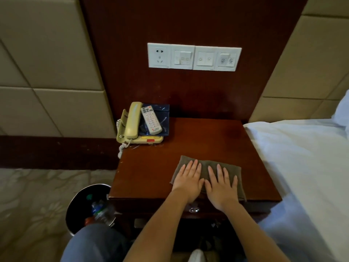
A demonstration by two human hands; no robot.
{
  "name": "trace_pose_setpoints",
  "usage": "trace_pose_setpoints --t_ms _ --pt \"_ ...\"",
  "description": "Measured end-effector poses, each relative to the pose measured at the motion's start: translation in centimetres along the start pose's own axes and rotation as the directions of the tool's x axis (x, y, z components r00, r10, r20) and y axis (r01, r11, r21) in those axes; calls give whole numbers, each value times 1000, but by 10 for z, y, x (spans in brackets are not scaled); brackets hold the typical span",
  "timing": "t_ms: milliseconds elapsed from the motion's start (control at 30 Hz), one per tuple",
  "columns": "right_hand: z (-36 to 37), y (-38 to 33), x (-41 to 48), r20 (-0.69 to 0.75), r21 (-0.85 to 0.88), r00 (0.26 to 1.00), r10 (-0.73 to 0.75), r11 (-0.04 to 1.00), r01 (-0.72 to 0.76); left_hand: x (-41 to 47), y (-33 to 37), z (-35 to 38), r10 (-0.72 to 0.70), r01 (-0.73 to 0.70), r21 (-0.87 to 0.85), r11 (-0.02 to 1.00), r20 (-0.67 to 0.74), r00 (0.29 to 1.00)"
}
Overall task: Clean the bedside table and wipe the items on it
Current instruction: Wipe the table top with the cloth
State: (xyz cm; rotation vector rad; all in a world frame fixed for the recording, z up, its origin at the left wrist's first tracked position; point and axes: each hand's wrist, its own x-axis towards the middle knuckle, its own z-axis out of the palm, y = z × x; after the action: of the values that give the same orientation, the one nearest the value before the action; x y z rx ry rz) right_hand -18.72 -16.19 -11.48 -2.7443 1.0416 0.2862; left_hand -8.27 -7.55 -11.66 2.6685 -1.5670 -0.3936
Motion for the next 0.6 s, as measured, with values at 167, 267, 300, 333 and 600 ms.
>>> trace_pose_setpoints --t_ms 167,267,300,333,600 --pt "6 -94 6 22 -16 994 -103 994 104 -33 -83 -5 -135 133 -37 990 -51 990" --pt "6 -144 12 52 -24 985 -163 986 164 -52 -125 -7 -222 216 -66 974 -109 969" --pt "7 -159 14 60 -24 982 -180 983 182 -57 -138 -7 -249 241 -75 968 -127 960" --pt "8 -172 16 63 -26 979 -195 980 197 -62 -150 -7 -273 263 -86 961 -140 952" --pt "11 -235 24 87 -41 960 -267 962 271 -77 -201 0 -417 335 -413 847 -124 900"
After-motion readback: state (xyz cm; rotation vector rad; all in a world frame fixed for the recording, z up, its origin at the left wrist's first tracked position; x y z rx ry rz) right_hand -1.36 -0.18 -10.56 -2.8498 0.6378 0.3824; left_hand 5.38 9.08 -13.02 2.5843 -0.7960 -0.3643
